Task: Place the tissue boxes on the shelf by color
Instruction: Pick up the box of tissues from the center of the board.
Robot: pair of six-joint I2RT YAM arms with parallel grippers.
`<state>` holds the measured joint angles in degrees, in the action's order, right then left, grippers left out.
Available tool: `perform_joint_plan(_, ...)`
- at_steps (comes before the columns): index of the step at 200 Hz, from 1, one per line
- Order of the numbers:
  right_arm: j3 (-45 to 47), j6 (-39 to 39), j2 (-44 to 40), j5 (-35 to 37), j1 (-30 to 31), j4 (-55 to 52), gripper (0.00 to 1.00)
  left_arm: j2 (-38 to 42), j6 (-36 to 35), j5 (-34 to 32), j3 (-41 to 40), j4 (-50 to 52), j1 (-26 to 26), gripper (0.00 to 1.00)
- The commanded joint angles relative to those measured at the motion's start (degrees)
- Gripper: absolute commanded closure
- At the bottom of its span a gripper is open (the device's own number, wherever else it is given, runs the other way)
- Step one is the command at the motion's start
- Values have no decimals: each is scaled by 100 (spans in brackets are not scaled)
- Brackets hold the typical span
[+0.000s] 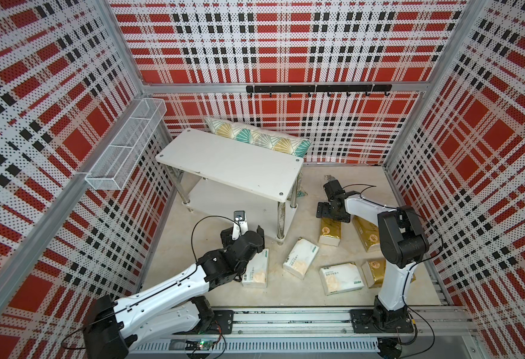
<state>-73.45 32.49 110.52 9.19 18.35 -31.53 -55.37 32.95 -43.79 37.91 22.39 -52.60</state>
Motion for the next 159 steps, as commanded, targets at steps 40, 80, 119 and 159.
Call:
perform_joint_plan(40, 217, 64, 178, -150, -82, -19, 6, 22, -205, 404, -88, -35, -539, 1)
perform_joint_plan(80, 215, 69, 104, -187, -106, -102, 11, -70, 3, 131, 6, 39, -1429, 1)
perform_joint_plan(119, 202, 78, -142, -286, -240, -192, 15, -122, 39, 191, -125, -263, -2110, 0)
perform_joint_plan(159, 24, 10, -250, -391, -356, -488, 19, -562, -361, 403, -33, -1103, -2432, 1)
